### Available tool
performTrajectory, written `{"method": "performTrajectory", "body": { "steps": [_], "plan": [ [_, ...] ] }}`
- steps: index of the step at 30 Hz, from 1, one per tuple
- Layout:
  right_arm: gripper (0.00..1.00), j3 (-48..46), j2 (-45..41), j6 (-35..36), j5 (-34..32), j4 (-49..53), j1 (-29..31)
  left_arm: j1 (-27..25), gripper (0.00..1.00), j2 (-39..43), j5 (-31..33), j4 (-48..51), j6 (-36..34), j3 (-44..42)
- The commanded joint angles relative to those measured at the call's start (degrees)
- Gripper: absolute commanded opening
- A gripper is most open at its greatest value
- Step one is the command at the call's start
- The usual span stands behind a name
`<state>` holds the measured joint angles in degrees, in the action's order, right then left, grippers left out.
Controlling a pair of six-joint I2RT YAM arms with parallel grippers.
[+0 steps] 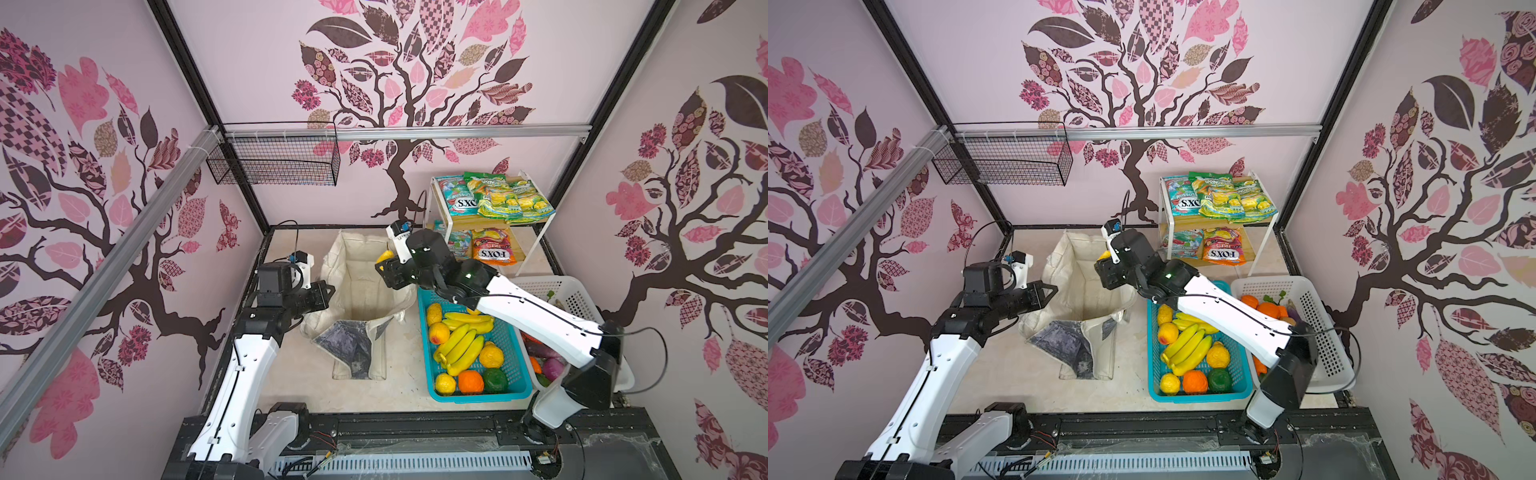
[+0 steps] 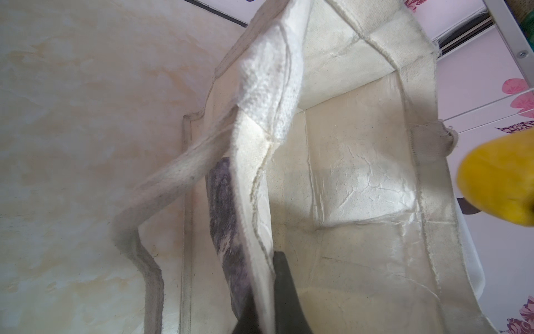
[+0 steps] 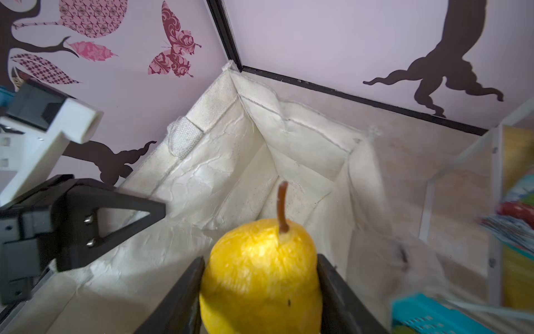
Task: Place the food into the grocery bag and tie it
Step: 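Carry the yellow pear with the right gripper into the open tote bag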
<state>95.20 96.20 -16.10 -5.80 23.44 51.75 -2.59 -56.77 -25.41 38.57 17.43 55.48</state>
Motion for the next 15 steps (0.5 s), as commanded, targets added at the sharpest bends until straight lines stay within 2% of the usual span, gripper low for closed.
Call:
{"method": "performTrajectory", "body": {
  "steps": [1, 7, 15],
  "plan": [
    [0.57, 4.09, 7.14, -0.66, 2.99, -1.39, 0.30, -0.35, 0.00, 0.68, -1.64, -0.60, -0.93, -0.99],
    [0.58, 4.43, 15.57, -1.70, -0.50, -4.64, 0.59, -0.37, 0.00, 0.27, -3.04, -0.84, -1.00, -0.88],
    [0.57, 5.97, 25.66, -2.91, 0.57, -4.60, 0.62, -0.24, 0.00, 2.18, -3.06, -1.51, -0.88, -0.84]
  ]
}}
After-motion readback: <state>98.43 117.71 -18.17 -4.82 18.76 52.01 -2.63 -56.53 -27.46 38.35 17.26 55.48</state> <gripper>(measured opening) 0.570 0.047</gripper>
